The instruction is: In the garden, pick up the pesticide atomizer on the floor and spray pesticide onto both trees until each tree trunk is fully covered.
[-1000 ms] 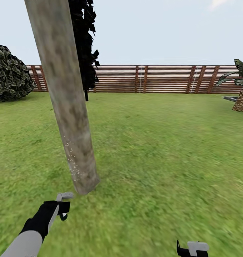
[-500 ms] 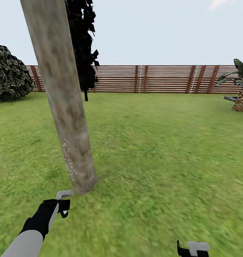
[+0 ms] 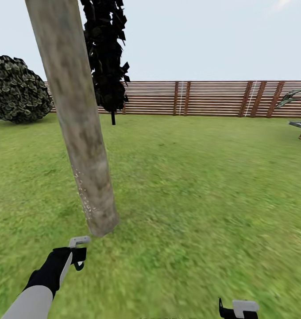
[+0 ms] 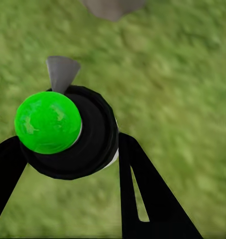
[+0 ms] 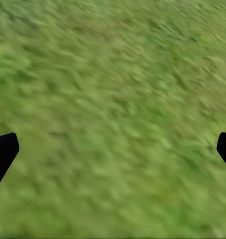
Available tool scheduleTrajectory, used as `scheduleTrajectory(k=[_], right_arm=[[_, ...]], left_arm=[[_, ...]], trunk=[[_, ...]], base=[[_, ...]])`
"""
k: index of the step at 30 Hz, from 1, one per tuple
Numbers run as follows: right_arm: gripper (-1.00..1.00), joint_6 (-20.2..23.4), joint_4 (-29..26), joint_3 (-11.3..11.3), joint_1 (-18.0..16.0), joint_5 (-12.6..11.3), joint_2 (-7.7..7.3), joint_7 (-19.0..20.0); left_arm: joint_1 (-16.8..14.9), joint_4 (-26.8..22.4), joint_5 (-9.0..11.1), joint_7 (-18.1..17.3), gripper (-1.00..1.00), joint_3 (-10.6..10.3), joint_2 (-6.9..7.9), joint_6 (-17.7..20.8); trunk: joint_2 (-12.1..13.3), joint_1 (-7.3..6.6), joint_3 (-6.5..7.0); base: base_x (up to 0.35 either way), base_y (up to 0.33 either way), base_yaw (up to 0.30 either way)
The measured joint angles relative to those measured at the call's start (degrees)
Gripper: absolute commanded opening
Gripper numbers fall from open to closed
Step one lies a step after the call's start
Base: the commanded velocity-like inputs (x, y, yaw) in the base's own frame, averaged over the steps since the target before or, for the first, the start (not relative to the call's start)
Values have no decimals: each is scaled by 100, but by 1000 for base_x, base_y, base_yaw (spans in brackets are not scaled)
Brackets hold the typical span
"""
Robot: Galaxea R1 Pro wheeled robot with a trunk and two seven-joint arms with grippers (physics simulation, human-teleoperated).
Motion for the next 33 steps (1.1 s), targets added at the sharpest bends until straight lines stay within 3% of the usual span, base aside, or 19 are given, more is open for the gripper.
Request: scheduleTrajectory(k=[11,14,18,33], right_arm=[[100,0,-1,2,1,0,0,1],[100,0,-1,0,1,0,0,1],[100,0,-1,0,1,-1,8,0],[100,0,-1,1,0,0,9,-1]], left_arm=[[-2,2,-4,-4,-100,-6,46,2],[-1,3,-5,-19,-100,125,55,-1],[0,8,-3,-50,-100,233,69,1],[0,2,4,-62,-100,243,68,-12]], trunk=[[0,-2,0],[0,-1,0],[0,-2,0],[0,-1,0]], base=[[-4,-4,86],[0,0,49],[0,0,228],[0,-40,276]])
